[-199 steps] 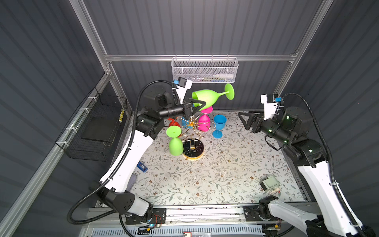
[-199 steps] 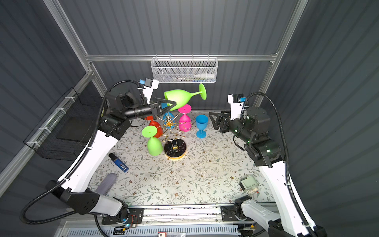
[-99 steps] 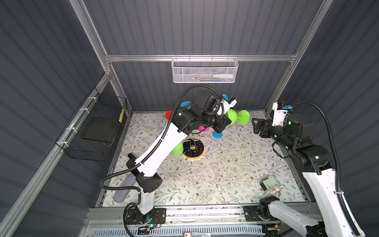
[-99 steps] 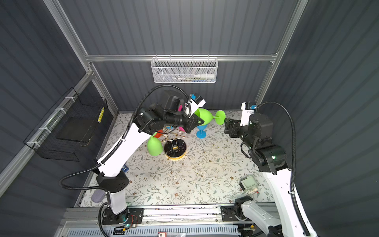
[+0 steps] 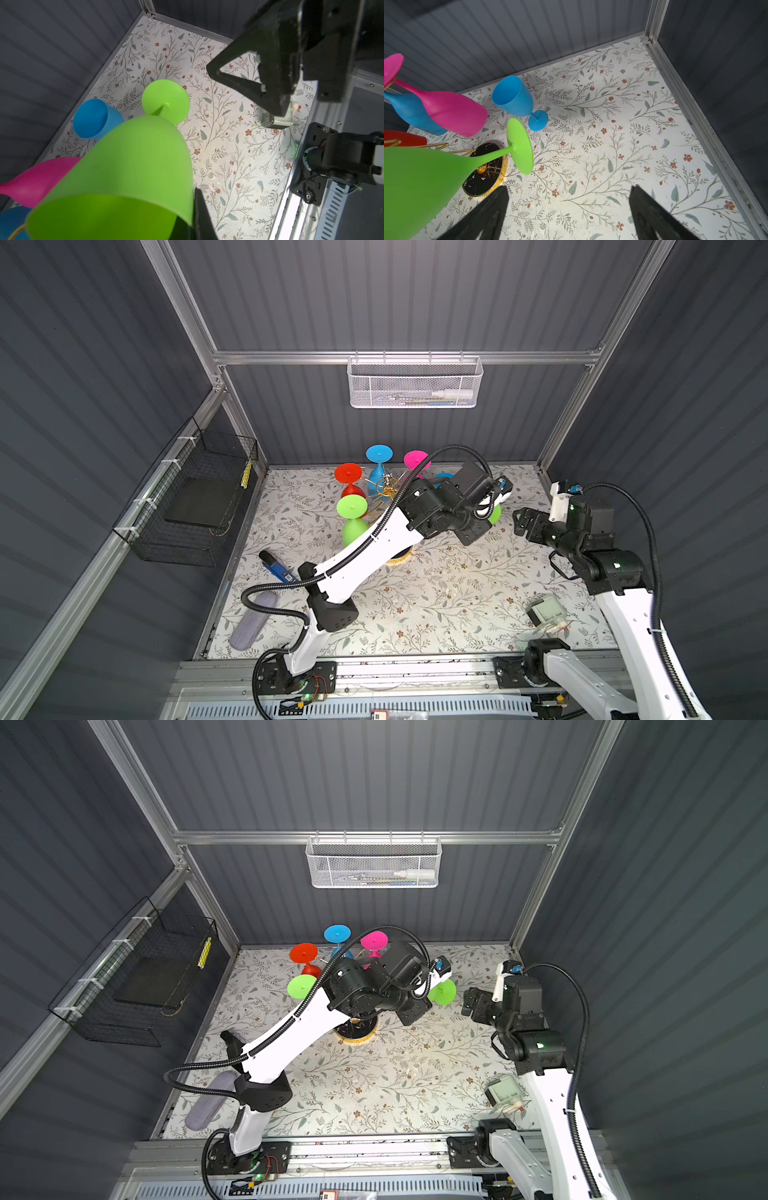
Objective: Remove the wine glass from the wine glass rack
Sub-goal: 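Carry the lime green glass down toward the table with the left gripper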
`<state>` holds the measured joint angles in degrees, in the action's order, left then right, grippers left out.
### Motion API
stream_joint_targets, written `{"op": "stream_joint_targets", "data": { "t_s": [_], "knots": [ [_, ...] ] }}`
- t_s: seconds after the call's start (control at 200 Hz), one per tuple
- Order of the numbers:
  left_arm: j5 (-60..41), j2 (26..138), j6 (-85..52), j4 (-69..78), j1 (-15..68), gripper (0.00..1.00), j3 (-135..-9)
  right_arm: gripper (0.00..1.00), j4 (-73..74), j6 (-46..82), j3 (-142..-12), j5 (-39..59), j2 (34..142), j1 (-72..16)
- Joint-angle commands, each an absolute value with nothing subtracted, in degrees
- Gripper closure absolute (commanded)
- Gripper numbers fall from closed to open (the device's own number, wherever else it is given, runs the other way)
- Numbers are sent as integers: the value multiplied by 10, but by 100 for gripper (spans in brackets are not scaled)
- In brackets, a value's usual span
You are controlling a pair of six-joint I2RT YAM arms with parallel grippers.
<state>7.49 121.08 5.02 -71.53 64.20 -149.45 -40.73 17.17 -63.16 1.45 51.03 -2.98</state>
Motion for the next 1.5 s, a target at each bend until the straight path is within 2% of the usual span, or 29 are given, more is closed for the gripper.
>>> {"op": "stream_joint_targets", "data": {
  "t_s": [0.0,0.44,0.955,1.496],
  "knots": [
    [107,1230,56,-770,648,100,-1511,6,-391,178,-624,40,506,-22],
    [105,1246,35,-854,667,100,-1466,4,-368,192,-620,84,530,-15],
    [103,1210,10,-812,670,100,-1326,2,-362,196,-626,99,535,-14],
    [114,1236,9,-827,669,96,-1308,1,-361,196,-621,102,529,-14]
  ]
}}
